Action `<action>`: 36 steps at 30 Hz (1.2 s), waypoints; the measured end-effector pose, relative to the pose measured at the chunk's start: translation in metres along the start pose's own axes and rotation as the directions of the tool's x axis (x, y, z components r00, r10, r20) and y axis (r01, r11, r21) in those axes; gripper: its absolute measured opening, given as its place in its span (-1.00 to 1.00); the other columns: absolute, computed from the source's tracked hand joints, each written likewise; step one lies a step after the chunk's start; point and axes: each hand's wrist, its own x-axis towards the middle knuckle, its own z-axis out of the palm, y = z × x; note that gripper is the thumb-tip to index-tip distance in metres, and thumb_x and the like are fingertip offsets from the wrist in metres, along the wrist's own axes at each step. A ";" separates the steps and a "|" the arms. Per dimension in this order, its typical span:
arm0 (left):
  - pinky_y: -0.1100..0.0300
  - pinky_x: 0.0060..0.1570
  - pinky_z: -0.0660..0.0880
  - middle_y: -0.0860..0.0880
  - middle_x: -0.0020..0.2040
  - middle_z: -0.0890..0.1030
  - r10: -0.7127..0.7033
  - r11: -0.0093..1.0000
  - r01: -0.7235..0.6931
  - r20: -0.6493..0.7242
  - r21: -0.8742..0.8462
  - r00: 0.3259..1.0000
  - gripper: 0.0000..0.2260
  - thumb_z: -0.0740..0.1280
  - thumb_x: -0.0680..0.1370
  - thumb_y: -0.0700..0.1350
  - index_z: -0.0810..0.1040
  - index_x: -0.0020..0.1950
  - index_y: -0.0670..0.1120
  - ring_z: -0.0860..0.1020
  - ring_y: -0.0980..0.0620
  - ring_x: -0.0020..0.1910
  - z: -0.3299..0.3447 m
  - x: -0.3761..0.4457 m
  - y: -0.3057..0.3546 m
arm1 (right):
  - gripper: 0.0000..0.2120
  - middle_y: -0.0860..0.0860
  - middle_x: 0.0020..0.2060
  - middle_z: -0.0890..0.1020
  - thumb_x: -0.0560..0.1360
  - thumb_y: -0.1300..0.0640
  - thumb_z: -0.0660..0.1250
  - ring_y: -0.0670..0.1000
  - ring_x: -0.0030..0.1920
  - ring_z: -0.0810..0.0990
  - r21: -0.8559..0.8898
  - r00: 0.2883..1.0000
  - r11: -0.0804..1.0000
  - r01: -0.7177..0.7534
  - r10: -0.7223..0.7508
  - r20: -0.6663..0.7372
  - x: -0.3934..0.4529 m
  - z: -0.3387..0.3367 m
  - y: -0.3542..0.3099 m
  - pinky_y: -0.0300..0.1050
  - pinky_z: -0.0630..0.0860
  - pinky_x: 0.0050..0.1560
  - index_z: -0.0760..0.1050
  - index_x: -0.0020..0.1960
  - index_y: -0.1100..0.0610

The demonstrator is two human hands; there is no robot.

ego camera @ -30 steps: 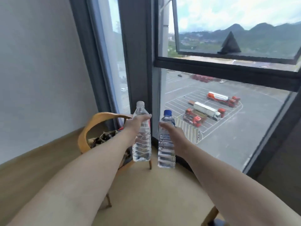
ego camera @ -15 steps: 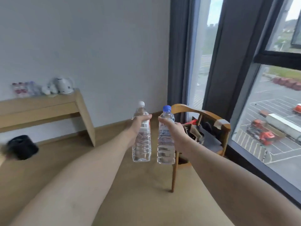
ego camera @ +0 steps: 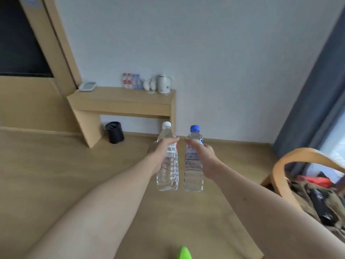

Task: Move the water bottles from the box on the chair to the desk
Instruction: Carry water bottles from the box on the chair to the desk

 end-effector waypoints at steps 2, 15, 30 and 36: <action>0.12 -0.18 0.45 -0.07 -0.05 0.63 -0.013 1.000 0.013 -0.003 0.004 1.000 -0.53 0.52 0.37 0.25 0.59 0.13 0.00 0.62 -0.06 -0.10 -0.016 0.031 0.014 | -0.43 0.15 -0.27 0.71 0.29 -0.12 0.63 0.20 -0.29 0.72 0.019 0.998 1.000 -0.004 0.003 0.058 0.039 0.026 -0.010 0.12 0.68 -0.28 0.57 0.12 0.22; -0.14 0.09 0.66 -0.12 -0.06 0.74 -0.009 0.994 -0.035 -0.392 -0.106 0.920 -0.44 0.62 0.18 0.22 0.65 0.05 -0.06 0.73 -0.16 -0.08 -0.120 0.206 0.120 | -0.26 0.22 0.12 0.66 0.28 -0.21 0.61 0.26 0.09 0.68 -0.090 0.956 0.996 -0.010 0.036 0.291 0.245 0.178 -0.087 0.30 0.58 0.23 0.48 0.28 0.18; -0.17 0.20 0.60 -0.15 0.12 0.70 -0.089 0.984 0.018 -0.398 -0.177 0.913 -0.20 0.59 0.08 0.30 0.63 0.23 -0.05 0.68 -0.23 0.09 -0.335 0.440 0.169 | -0.57 0.03 -0.06 0.66 0.36 -0.22 0.58 -0.01 -0.14 0.72 -0.157 0.921 0.987 -0.021 0.080 0.381 0.446 0.428 -0.095 -0.03 0.68 -0.11 0.48 -0.01 0.01; -0.18 0.07 0.66 -0.17 -0.05 0.75 -0.065 0.987 0.000 -0.397 -0.161 0.916 -0.35 0.63 0.15 0.21 0.67 0.12 -0.09 0.74 -0.22 -0.09 -0.409 0.532 0.218 | -0.47 0.01 -0.23 0.76 0.31 -0.21 0.60 0.06 -0.21 0.77 -0.140 0.932 0.990 -0.008 0.059 0.358 0.523 0.518 -0.122 -0.01 0.70 -0.18 0.57 0.09 0.09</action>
